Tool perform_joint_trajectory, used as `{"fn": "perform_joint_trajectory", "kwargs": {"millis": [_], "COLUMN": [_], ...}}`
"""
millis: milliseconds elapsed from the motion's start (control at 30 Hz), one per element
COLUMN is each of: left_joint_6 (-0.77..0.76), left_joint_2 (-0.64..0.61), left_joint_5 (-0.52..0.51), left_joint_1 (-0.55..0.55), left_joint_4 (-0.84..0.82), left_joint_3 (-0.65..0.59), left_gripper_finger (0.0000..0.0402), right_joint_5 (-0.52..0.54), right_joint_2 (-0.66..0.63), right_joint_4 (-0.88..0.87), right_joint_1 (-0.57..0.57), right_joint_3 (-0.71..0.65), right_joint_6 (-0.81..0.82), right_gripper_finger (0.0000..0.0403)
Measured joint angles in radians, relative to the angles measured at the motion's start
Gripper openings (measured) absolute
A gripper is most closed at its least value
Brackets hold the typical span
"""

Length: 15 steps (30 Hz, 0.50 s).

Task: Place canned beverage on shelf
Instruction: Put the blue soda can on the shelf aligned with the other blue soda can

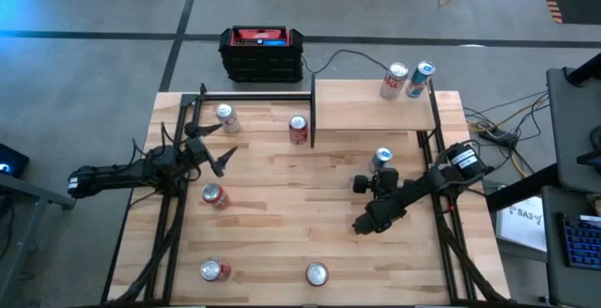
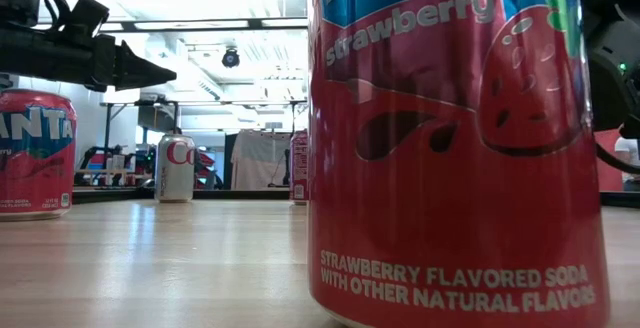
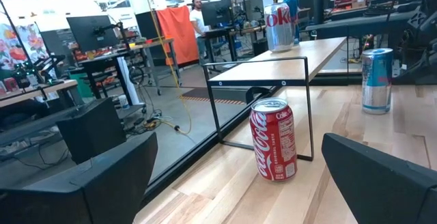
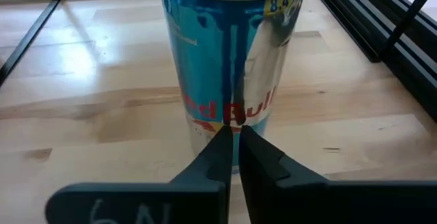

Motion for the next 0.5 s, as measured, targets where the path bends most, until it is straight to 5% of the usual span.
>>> {"fn": "perform_joint_trajectory", "kwargs": {"millis": [233, 500], "left_joint_6": [0.0, 0.0], "left_joint_2": [0.0, 0.0], "left_joint_5": [0.0, 0.0], "left_joint_1": [0.0, 0.0], "left_joint_4": [0.0, 0.0], "left_joint_3": [0.0, 0.0], "left_gripper_finger": [0.0399, 0.0399], "right_joint_5": [-0.065, -0.077], "right_joint_2": [-0.005, -0.005], "right_joint_4": [-0.011, -0.032], "right_joint_1": [0.002, 0.001], "right_joint_3": [0.027, 0.04], "right_joint_6": [-0.012, -0.056], "right_gripper_finger": [0.0051, 0.0166]}}
